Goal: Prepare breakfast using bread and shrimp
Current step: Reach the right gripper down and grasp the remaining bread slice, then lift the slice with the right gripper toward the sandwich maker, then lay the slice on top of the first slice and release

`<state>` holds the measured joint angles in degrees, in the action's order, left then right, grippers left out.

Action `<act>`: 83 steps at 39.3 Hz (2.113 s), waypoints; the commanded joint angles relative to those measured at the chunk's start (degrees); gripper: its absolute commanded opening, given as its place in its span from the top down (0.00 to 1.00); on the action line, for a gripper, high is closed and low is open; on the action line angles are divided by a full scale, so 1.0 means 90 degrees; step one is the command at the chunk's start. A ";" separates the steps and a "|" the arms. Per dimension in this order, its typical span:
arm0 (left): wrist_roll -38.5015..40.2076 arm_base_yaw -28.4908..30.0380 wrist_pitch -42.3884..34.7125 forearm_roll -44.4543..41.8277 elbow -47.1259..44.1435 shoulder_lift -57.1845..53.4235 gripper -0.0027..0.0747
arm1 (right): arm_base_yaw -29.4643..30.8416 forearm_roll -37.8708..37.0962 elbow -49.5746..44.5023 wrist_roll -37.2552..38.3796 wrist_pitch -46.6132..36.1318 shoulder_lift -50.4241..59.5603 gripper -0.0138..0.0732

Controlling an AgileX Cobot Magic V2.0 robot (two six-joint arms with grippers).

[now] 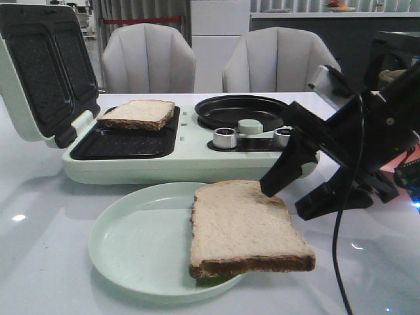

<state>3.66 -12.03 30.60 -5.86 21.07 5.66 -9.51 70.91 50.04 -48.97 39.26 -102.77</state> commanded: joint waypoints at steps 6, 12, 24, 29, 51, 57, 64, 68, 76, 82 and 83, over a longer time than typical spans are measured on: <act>0.0093 0.0008 -0.0543 0.0036 0.0168 0.0080 0.24 | -0.0011 0.1122 0.0186 -0.0840 0.0531 -0.0236 0.28; 0.0093 0.0008 -0.0543 0.0036 0.0168 0.0080 0.24 | -0.0011 0.1416 0.0192 -0.0986 0.0861 -0.0503 0.29; 0.0093 0.0008 -0.0543 0.0036 0.0168 0.0080 0.24 | 0.0044 0.1802 0.0188 -0.1379 0.1034 -0.0395 0.63; 0.0093 0.0008 -0.0543 0.0036 0.0168 0.0080 0.23 | 0.0044 0.1825 0.0196 -0.1677 0.1026 -0.0145 0.63; 0.0093 0.0008 -0.0543 0.0036 0.0168 0.0080 0.24 | -0.0420 0.3033 0.1494 -0.2605 0.1582 0.0580 0.63; 0.0093 0.0008 -0.0543 0.0036 0.0168 0.0080 0.24 | -0.1015 0.3039 0.2476 -0.2591 0.1096 0.0183 0.63; 0.0082 0.0008 -0.0543 0.0036 0.0168 0.0080 0.24 | -0.1494 0.3148 0.3346 -0.2514 0.0383 -0.0394 0.63; 0.0082 0.0008 -0.0543 0.0036 0.0168 0.0080 0.24 | -0.1598 0.3397 0.3738 -0.2514 0.0089 -0.0753 0.63; 0.0082 0.0008 -0.0543 0.0036 0.0168 0.0080 0.23 | -0.1624 0.3566 0.4518 -0.2514 0.0014 -0.1567 0.63; 0.0082 0.0008 -0.0543 0.0036 0.0168 0.0080 0.24 | -0.1639 0.3776 0.4809 -0.2502 0.0067 -0.1973 0.63; 0.0082 0.0008 -0.0543 0.0036 0.0168 0.0080 0.24 | -0.1639 0.3815 0.4829 -0.2502 0.0067 -0.2022 0.63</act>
<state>3.74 -12.03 30.60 -5.86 21.07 5.66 -24.14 101.01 90.78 -71.31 37.46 -123.37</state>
